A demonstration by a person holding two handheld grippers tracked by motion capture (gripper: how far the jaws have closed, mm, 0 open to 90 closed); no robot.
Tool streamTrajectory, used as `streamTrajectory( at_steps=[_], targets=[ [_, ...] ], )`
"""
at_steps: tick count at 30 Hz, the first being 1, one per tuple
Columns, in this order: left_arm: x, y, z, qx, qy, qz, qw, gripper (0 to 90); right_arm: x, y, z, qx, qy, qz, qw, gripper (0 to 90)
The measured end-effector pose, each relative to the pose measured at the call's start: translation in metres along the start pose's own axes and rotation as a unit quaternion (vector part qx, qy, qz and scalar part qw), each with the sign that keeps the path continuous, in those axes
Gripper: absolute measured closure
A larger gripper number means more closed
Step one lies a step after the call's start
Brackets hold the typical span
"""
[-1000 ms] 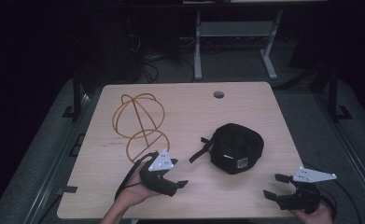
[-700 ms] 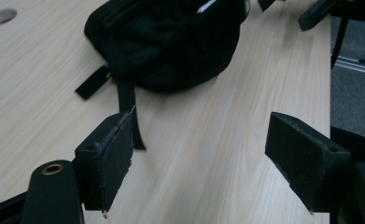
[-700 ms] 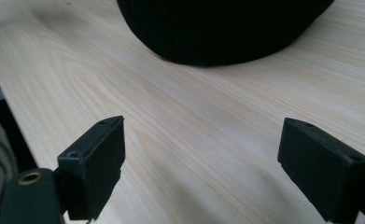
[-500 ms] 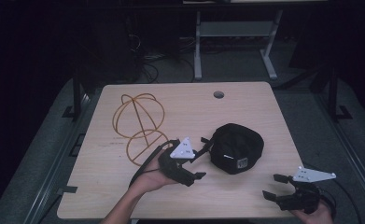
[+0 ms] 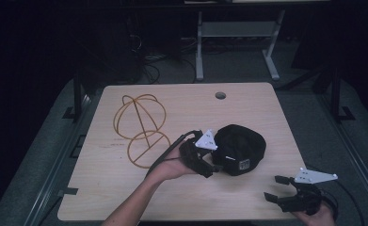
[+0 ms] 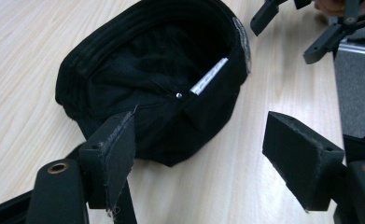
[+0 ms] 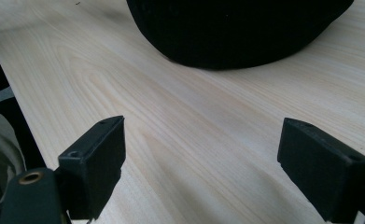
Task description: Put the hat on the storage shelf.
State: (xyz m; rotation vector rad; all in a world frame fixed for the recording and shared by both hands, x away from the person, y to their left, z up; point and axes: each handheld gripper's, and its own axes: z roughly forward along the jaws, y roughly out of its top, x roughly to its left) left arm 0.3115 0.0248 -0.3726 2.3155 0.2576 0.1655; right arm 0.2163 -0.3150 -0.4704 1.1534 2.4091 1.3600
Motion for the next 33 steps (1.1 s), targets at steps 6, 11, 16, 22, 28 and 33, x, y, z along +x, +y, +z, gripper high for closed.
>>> streamTrajectory(
  at_steps=[6, 11, 16, 22, 28, 33],
  targets=[
    [0.003, 0.010, 0.014, 0.020, -0.013, 0.015, 0.9996, 28.9, -0.001, -0.001, -0.002, -0.004, 0.001, 0.004, 1.0000, 15.0],
    [0.001, 0.015, 0.026, 0.026, -0.019, 0.032, 0.9990, 34.3, -0.002, -0.001, -0.002, -0.009, 0.002, 0.003, 1.0000, 15.4],
    [0.002, 0.020, 0.035, 0.037, -0.039, 0.036, 0.9979, 41.3, -0.004, 0.001, -0.003, -0.012, 0.001, 0.003, 0.9999, 15.5],
    [0.004, 0.020, 0.043, 0.056, -0.045, 0.048, 0.9963, 40.7, -0.005, 0.000, -0.003, -0.011, 0.000, 0.006, 0.9999, 15.6],
    [0.006, 0.018, 0.045, 0.072, -0.053, 0.050, 0.9948, 50.3, -0.005, 0.000, -0.002, -0.010, -0.001, 0.007, 0.9999, 15.6],
    [0.006, 0.018, 0.049, 0.080, -0.058, 0.054, 0.9936, 57.7, -0.005, 0.000, -0.001, -0.010, 0.000, 0.007, 0.9999, 15.6]
  ],
)
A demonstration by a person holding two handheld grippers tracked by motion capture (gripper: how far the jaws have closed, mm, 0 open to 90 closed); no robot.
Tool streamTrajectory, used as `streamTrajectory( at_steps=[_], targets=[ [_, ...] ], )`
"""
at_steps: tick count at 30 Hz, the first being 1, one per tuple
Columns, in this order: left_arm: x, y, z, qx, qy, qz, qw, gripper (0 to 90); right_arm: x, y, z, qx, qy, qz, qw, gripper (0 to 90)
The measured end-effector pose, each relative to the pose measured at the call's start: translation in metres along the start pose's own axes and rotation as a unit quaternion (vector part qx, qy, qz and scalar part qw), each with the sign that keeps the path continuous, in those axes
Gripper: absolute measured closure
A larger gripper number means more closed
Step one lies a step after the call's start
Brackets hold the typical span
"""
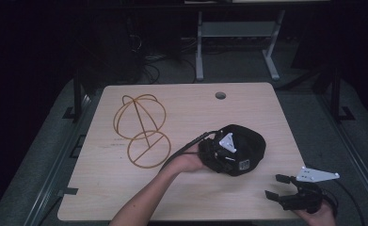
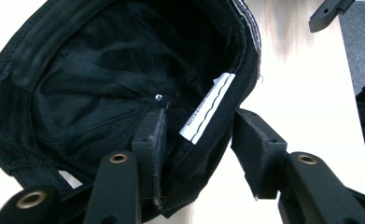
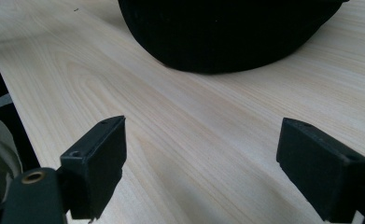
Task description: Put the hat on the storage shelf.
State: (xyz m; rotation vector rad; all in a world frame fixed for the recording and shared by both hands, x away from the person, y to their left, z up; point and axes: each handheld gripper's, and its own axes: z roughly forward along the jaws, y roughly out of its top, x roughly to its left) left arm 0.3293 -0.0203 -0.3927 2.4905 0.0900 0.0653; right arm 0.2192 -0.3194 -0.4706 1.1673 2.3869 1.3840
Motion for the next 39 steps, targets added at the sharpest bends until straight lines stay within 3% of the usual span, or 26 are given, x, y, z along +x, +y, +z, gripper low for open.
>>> streamTrajectory(
  at_steps=[6, 14, 19, 39],
  targets=[
    [-0.001, 0.002, 0.004, 0.012, -0.008, 0.005, 0.9999, 69.3, 0.000, 0.000, 0.002, 0.004, 0.000, -0.002, 1.0000, 15.6],
    [-0.002, 0.006, 0.006, 0.007, -0.015, 0.005, 0.9999, 78.5, -0.001, 0.000, 0.004, 0.009, 0.002, 0.002, 1.0000, 15.6],
    [-0.002, 0.007, 0.005, 0.004, -0.017, 0.003, 0.9998, 80.0, 0.001, -0.001, 0.004, 0.002, -0.007, 0.000, 1.0000, 15.4],
    [0.000, 0.019, -0.012, -0.030, -0.019, -0.007, 0.9993, 80.9, 0.005, 0.003, 0.010, -0.008, -0.004, 0.001, 1.0000, 14.8]
  ],
)
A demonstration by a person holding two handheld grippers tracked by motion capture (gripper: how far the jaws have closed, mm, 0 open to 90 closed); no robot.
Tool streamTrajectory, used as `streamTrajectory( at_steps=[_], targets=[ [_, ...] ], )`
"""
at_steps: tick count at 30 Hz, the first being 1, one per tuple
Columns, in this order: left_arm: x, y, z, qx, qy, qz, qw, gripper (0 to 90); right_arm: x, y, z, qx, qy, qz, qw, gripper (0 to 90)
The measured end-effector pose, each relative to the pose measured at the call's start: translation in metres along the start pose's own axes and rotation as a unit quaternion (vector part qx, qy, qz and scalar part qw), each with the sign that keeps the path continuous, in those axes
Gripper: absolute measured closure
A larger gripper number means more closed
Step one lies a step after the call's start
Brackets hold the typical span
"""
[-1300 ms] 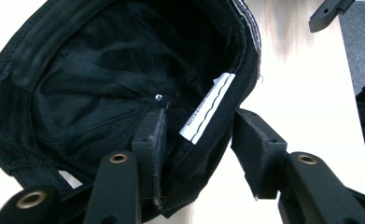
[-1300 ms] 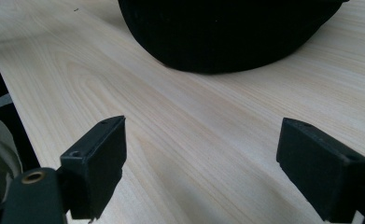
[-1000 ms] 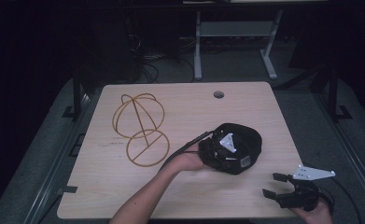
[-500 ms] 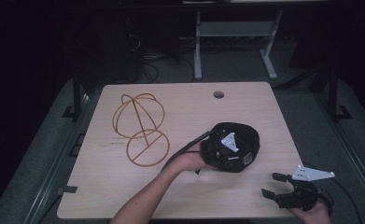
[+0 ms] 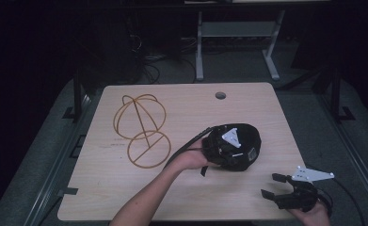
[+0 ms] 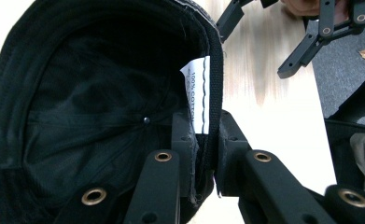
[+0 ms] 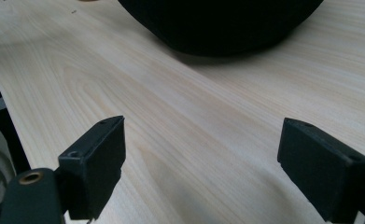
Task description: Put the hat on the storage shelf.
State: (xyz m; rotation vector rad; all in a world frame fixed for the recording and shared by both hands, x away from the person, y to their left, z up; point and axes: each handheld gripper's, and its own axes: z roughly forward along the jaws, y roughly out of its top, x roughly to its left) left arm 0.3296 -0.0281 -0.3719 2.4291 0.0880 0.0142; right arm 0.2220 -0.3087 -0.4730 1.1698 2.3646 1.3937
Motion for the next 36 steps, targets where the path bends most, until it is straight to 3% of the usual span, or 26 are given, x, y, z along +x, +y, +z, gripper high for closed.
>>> streamTrajectory(
  at_steps=[9, 13, 19, 27, 33, 36],
  targets=[
    [0.004, 0.004, -0.014, -0.031, -0.006, -0.019, 0.9993, 81.2, 0.004, 0.006, 0.002, -0.021, 0.000, -0.003, 0.9998, 14.8],
    [0.007, 0.011, -0.028, -0.067, -0.016, -0.032, 0.9971, 81.2, 0.011, 0.017, 0.006, -0.039, -0.001, -0.013, 0.9991, 14.8],
    [0.006, 0.019, -0.040, -0.082, -0.015, -0.027, 0.9961, 81.3, 0.015, 0.033, 0.012, -0.070, 0.000, -0.024, 0.9973, 14.7],
    [0.000, 0.030, -0.047, -0.099, -0.030, -0.015, 0.9946, 81.3, 0.015, 0.046, 0.018, -0.101, -0.008, -0.025, 0.9945, 15.0],
    [-0.009, 0.039, -0.047, -0.103, -0.045, 0.001, 0.9937, 81.4, 0.015, 0.052, 0.014, -0.123, -0.007, -0.039, 0.9916, 25.3],
    [-0.012, 0.043, -0.048, -0.104, -0.048, 0.009, 0.9934, 81.4, 0.015, 0.052, 0.011, -0.134, -0.001, -0.047, 0.9898, 39.2]
  ],
)
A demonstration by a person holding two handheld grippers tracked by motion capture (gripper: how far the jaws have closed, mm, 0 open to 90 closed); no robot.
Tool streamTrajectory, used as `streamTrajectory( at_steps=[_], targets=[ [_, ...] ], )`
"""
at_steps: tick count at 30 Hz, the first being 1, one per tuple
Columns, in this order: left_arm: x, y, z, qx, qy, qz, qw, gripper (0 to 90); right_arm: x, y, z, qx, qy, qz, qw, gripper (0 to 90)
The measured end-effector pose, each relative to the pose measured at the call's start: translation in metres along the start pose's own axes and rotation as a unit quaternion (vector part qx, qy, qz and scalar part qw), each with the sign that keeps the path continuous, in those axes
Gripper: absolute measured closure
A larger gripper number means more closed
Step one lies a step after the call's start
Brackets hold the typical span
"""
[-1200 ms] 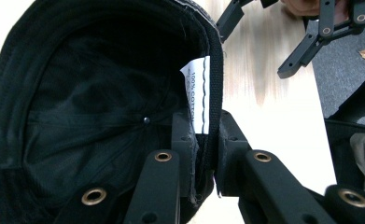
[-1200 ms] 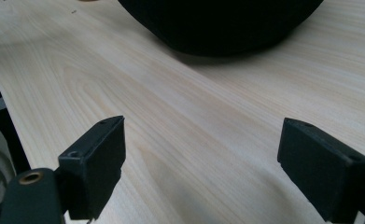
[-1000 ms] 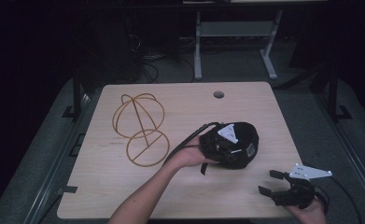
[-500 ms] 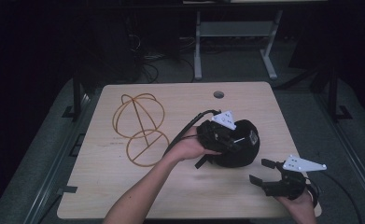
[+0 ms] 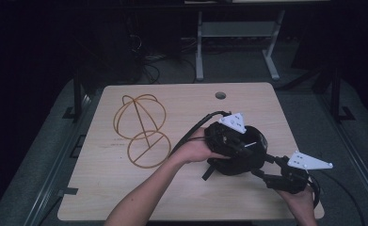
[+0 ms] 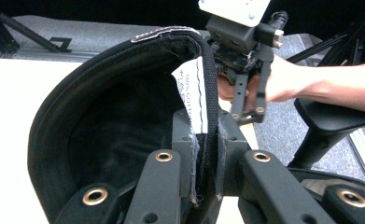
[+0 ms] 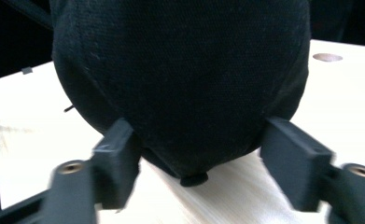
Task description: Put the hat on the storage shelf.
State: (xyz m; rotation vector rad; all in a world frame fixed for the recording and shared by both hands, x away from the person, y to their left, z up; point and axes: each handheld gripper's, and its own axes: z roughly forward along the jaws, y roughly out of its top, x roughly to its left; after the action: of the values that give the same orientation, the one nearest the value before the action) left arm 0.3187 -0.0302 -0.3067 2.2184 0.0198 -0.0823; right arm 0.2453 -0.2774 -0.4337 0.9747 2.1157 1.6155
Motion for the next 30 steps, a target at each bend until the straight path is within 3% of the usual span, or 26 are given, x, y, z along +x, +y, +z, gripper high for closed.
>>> streamTrajectory(
  at_steps=[3, 4, 5, 7, 19, 24, 30],
  targets=[
    [-0.002, 0.002, -0.001, -0.002, -0.004, 0.004, 1.0000, 81.4, 0.000, 0.000, -0.002, -0.012, 0.007, -0.015, 0.9998, 57.3],
    [-0.002, 0.003, -0.002, -0.003, -0.004, 0.005, 1.0000, 81.4, 0.001, 0.001, -0.002, -0.015, 0.010, -0.018, 0.9997, 68.0],
    [-0.002, 0.003, -0.003, -0.004, -0.003, 0.006, 1.0000, 81.4, 0.001, 0.001, -0.002, -0.015, 0.010, -0.018, 0.9997, 68.0],
    [-0.002, 0.002, -0.006, -0.005, -0.001, 0.005, 1.0000, 81.4, 0.001, 0.003, -0.002, -0.019, 0.011, -0.024, 0.9995, 82.0],
    [0.000, -0.006, -0.021, -0.012, 0.027, -0.006, 0.9995, 79.6, 0.003, 0.015, -0.007, -0.011, 0.030, -0.019, 0.9993, 87.0],
    [0.001, -0.009, -0.028, -0.008, 0.046, -0.013, 0.9988, 67.9, 0.000, 0.022, -0.011, -0.004, 0.031, -0.010, 0.9995, 87.5],
    [0.000, -0.015, -0.039, -0.009, 0.054, -0.025, 0.9982, 61.3, -0.003, 0.026, -0.013, -0.004, 0.032, 0.000, 0.9995, 87.6]
  ],
)
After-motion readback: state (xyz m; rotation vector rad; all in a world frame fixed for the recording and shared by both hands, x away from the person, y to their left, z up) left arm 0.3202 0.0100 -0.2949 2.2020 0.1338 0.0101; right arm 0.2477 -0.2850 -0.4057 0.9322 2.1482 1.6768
